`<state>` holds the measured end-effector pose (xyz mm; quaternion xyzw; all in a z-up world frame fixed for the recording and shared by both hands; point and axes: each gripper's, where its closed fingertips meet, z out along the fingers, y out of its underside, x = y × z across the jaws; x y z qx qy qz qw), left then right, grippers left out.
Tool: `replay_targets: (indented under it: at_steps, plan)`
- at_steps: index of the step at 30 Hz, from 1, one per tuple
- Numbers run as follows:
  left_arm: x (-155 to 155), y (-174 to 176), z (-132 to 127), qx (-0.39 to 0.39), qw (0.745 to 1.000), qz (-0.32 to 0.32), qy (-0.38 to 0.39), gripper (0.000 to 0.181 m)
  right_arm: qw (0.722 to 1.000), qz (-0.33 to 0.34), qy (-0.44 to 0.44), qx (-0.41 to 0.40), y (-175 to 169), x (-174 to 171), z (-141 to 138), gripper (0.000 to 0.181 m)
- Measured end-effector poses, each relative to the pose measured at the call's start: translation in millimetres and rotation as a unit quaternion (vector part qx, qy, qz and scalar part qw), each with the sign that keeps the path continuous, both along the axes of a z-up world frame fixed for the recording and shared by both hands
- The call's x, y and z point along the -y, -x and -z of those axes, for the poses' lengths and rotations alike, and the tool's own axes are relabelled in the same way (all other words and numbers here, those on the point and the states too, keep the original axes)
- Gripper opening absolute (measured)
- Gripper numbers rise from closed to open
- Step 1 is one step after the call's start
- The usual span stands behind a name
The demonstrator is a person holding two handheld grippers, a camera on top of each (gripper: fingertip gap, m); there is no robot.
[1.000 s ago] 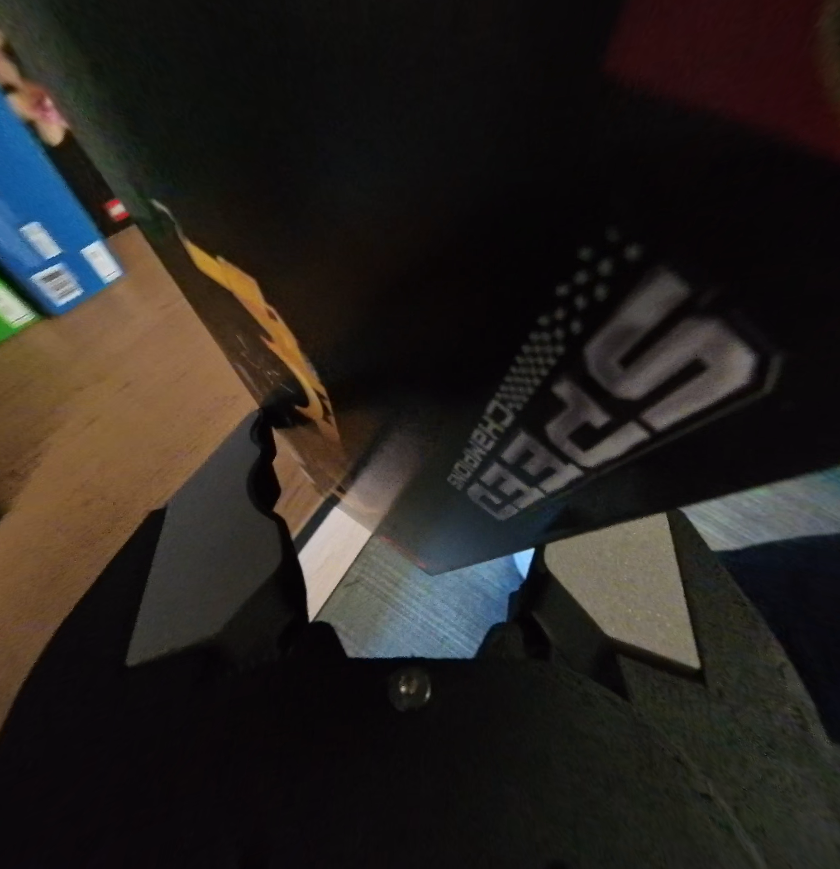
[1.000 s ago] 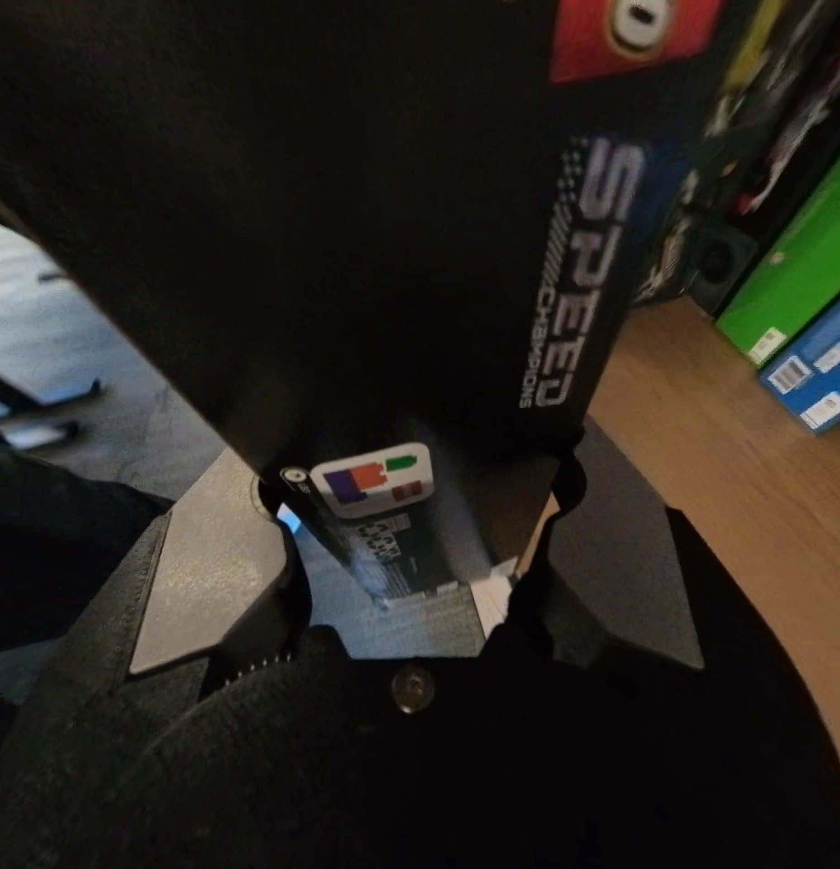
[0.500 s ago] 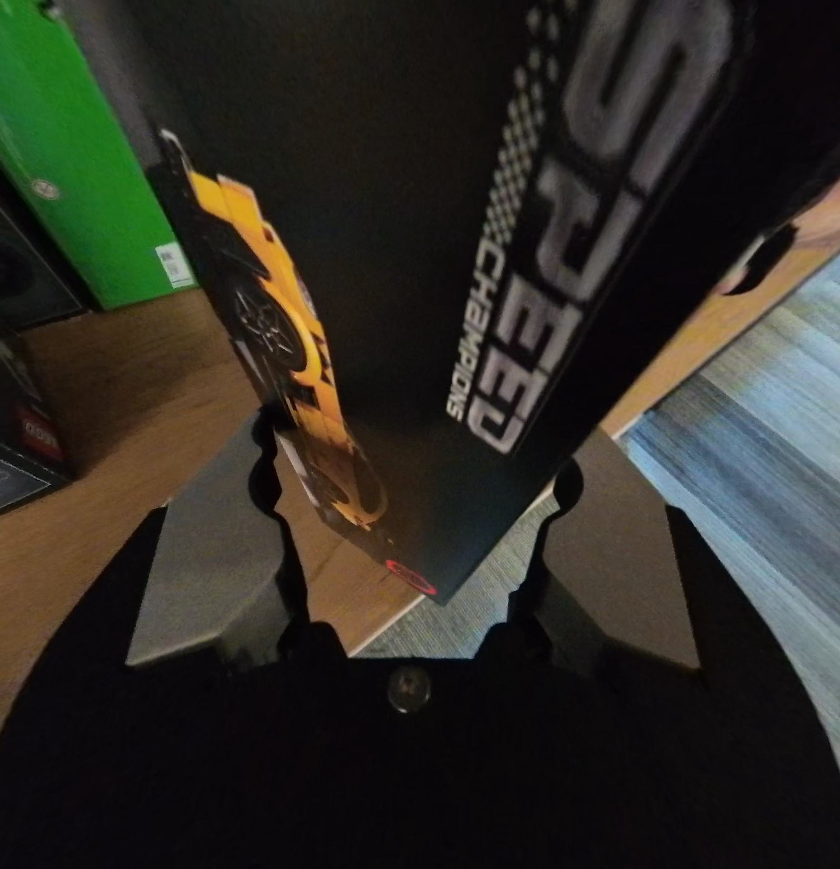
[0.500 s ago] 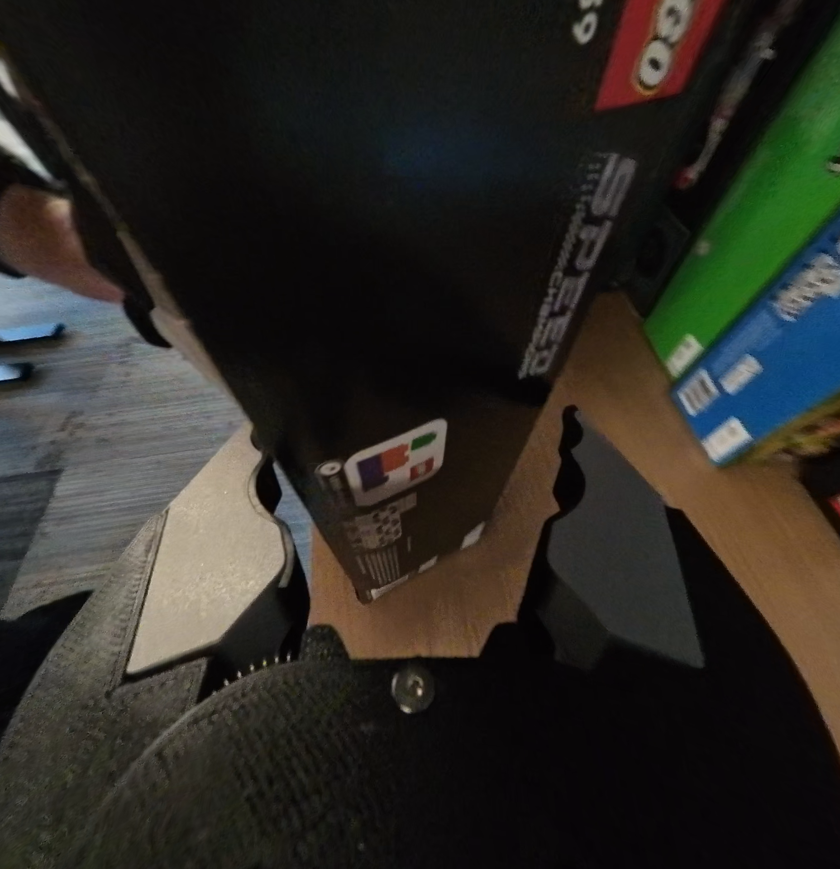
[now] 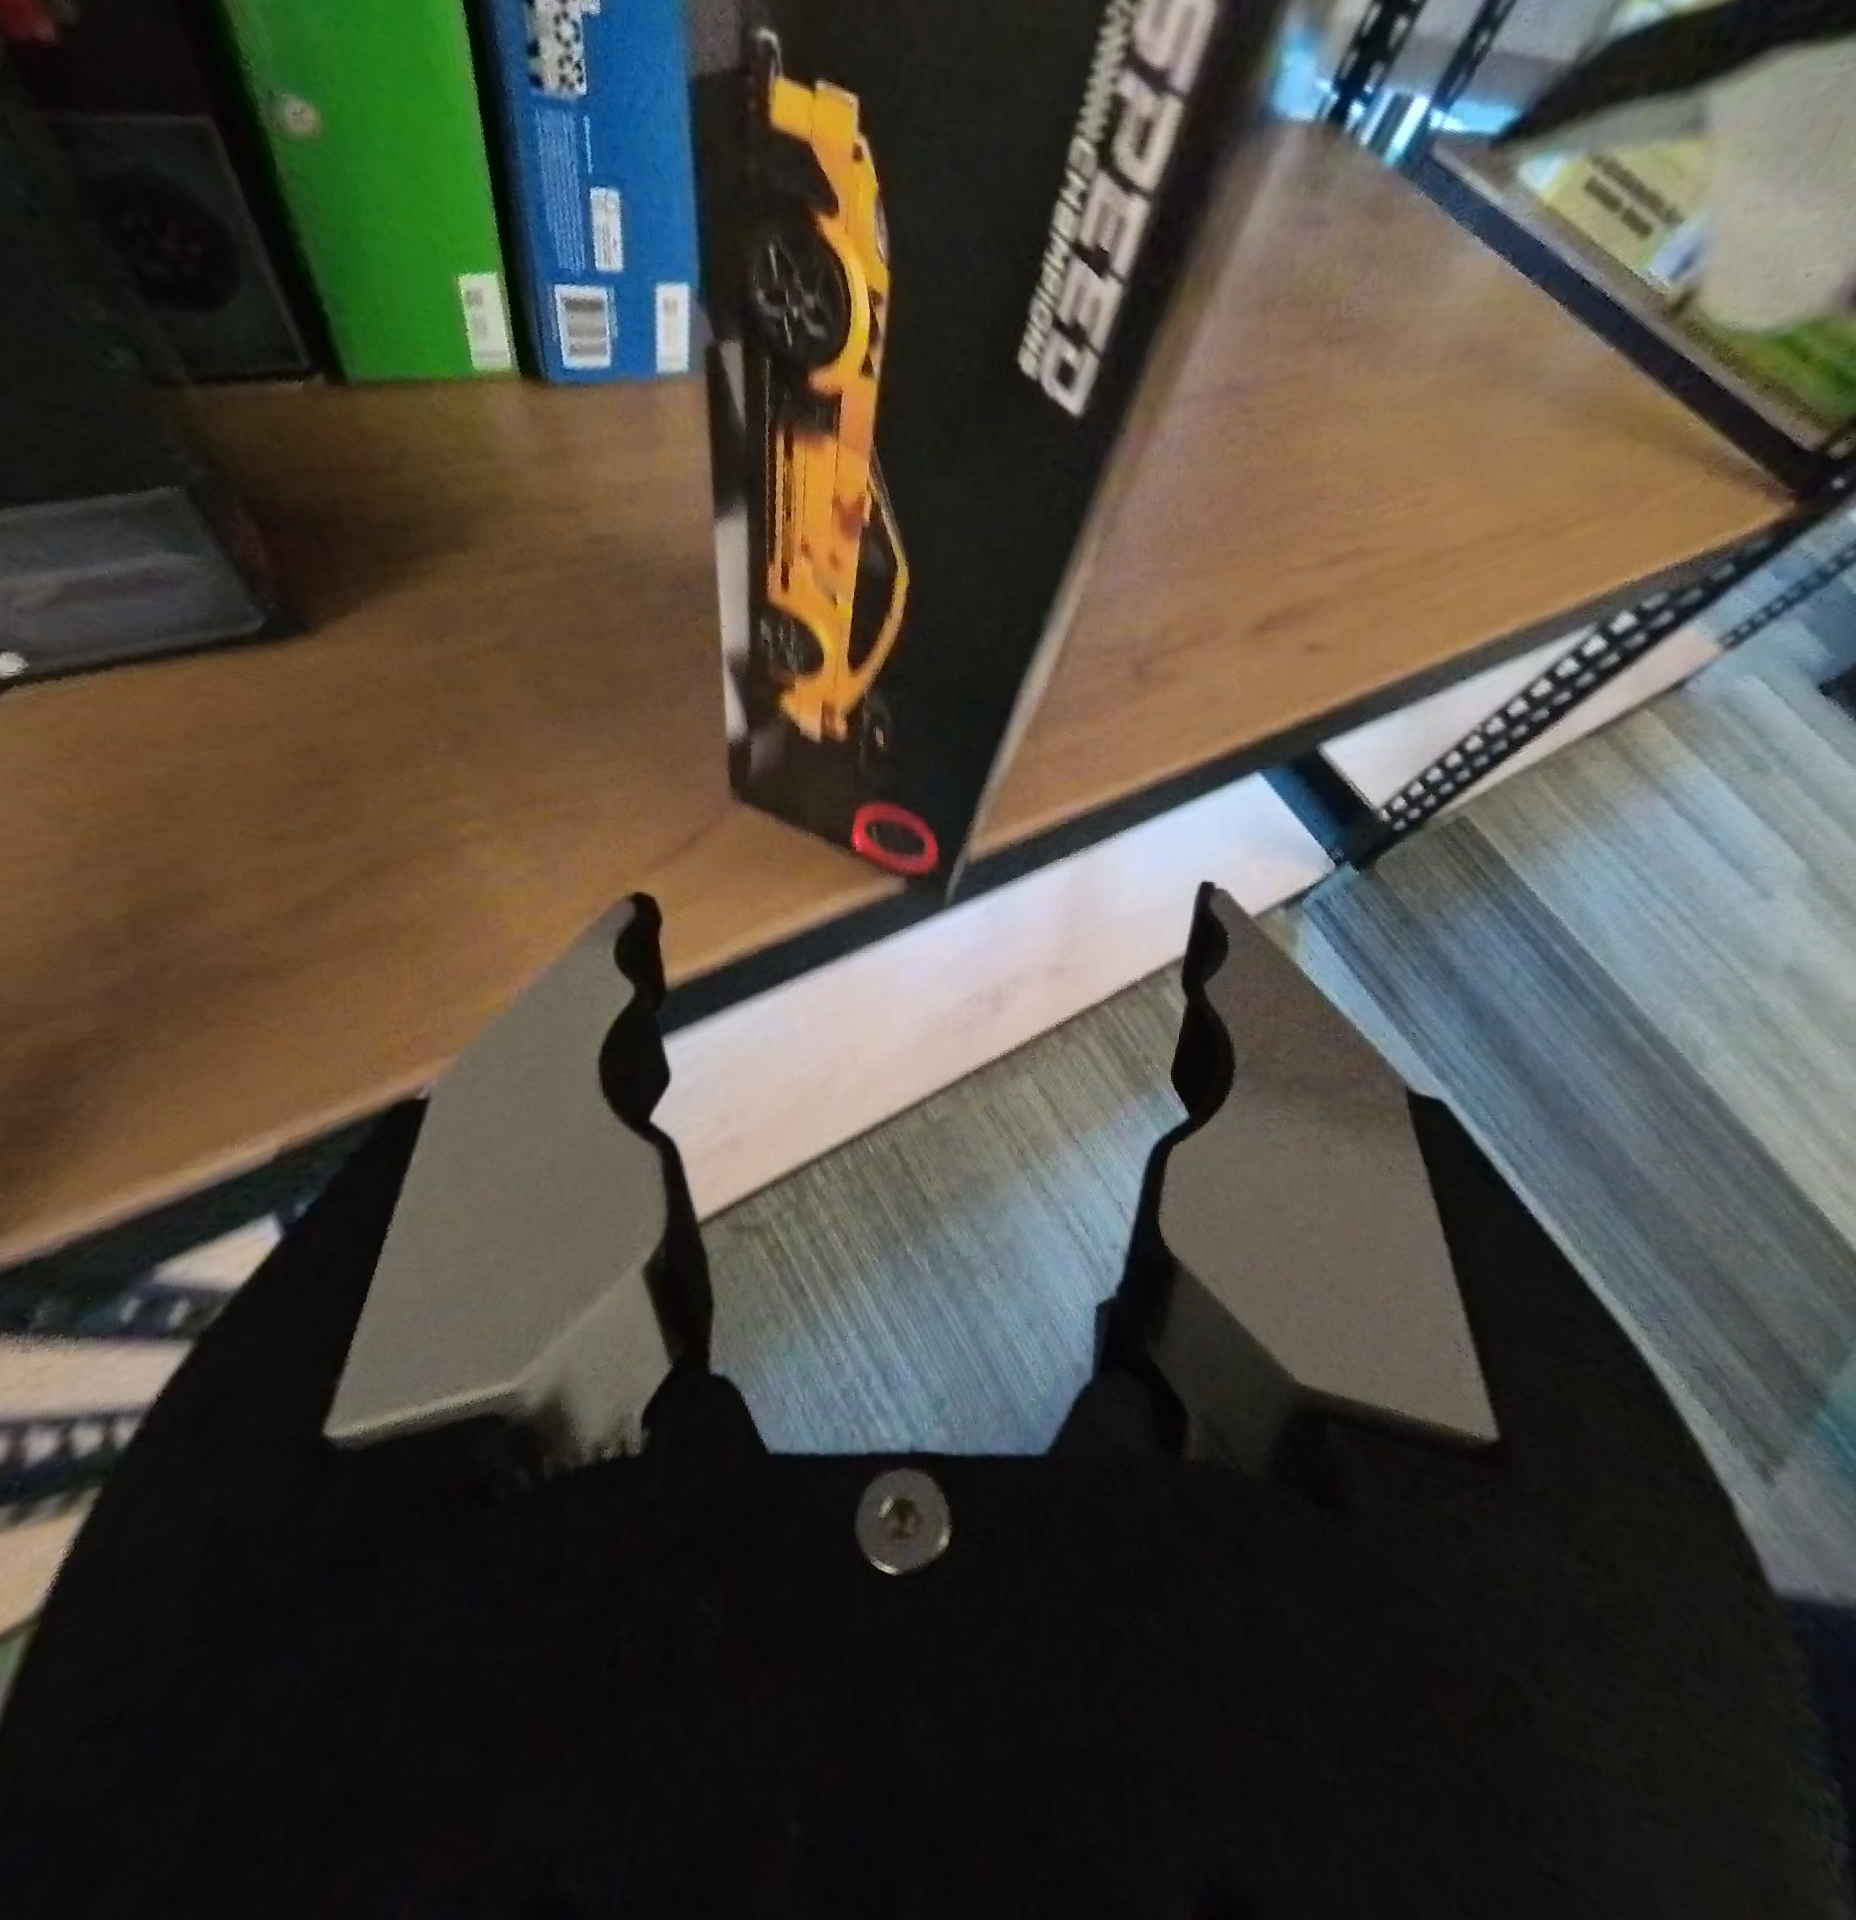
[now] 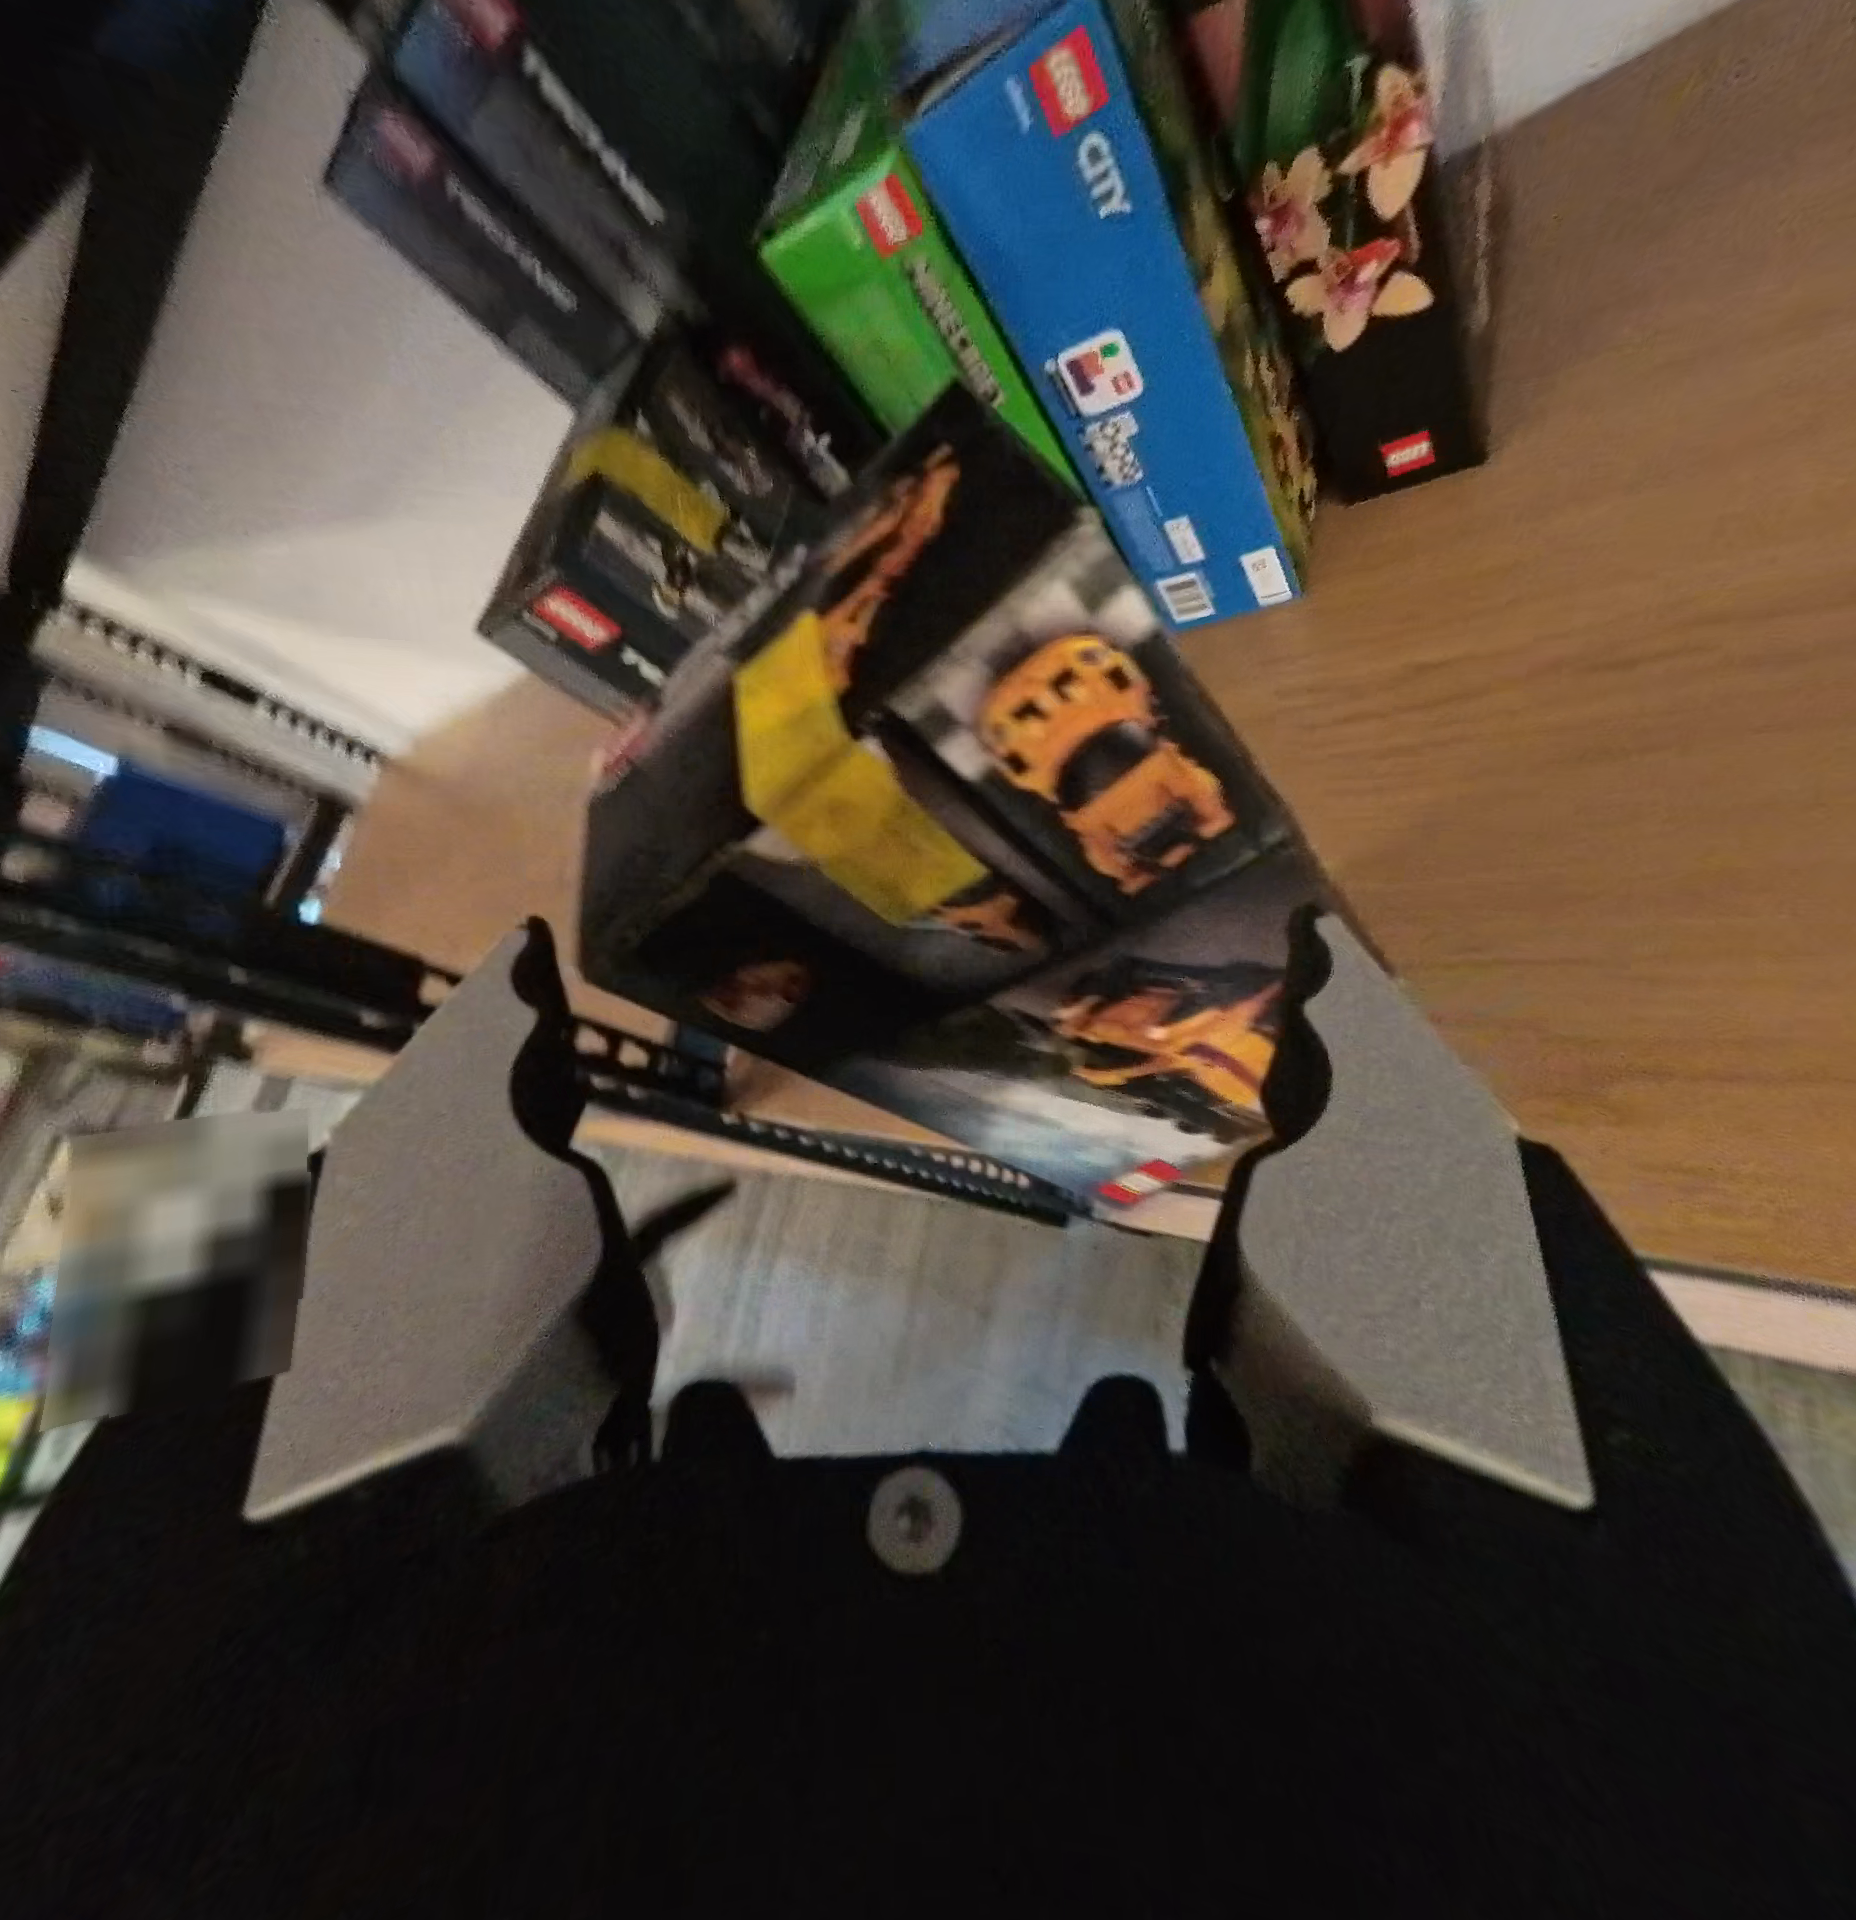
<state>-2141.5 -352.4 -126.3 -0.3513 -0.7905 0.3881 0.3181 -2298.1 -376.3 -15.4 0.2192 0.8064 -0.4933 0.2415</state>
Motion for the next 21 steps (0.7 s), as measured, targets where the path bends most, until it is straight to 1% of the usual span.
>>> replay_targets:
  at_steps: [2, 3, 5, 6, 7, 8, 9, 10, 12, 14, 15, 17, 19, 21]
  plan:
    - [-29, -45, -13, 0.014, 1.0, 0.0, 0.005, 0.097, 0.999, 0.046, -0.008, 0.002, -19, 13, -8, 0.141]
    - [-43, -68, -21, 0.016, 1.0, -0.003, 0.007, 0.096, 0.997, 0.071, -0.009, 0.013, -26, 23, -10, 0.141]
    - [-67, -120, -36, 0.023, 0.999, -0.023, 0.013, 0.093, 0.988, 0.136, -0.011, 0.077, -30, 42, -10, 0.136]
    - [-77, -146, -41, 0.024, 0.999, -0.04, 0.012, 0.092, 0.981, 0.16, -0.018, 0.109, -31, 50, -5, 0.132]
    - [-86, -173, -47, 0.021, 0.998, -0.058, 0.008, 0.091, 0.979, 0.176, -0.042, 0.09, -28, 54, 6, 0.13]
    - [-93, -199, -51, 0.019, 0.997, -0.08, 0.002, 0.09, 0.983, 0.165, -0.064, 0.055, -29, 57, 18, 0.119]
    - [-100, -223, -55, 0.011, 0.995, -0.101, -0.007, 0.087, 0.985, 0.154, -0.058, 0.044, -32, 63, 22, 0.122]
    - [-106, -246, -59, 0.001, 0.993, -0.119, -0.015, 0.086, 0.987, 0.149, -0.039, 0.045, -34, 66, 22, 0.12]
    - [-117, -286, -67, -0.017, 0.988, -0.151, -0.02, 0.082, 0.99, 0.118, -0.01, 0.081, -34, 72, 23, 0.115]
    - [-125, -318, -74, -0.04, 0.982, -0.181, -0.022, 0.079, 0.989, 0.083, 0.005, 0.123, -31, 78, 26, 0.114]
    - [-127, -331, -76, -0.05, 0.979, -0.199, -0.022, 0.077, 0.988, 0.069, 0.01, 0.138, -29, 82, 27, 0.115]
    - [-130, -350, -78, -0.064, 0.971, -0.23, -0.021, 0.075, 0.984, 0.05, 0.012, 0.172, -28, 91, 31, 0.125]
    - [-130, -359, -77, -0.069, 0.965, -0.252, -0.021, 0.074, 0.982, 0.028, 0.017, 0.183, -30, 104, 32, 0.127]
    - [-127, -360, -74, -0.078, 0.96, -0.267, -0.026, 0.074, 0.98, 0.009, 0.019, 0.198, -32, 120, 30, 0.124]
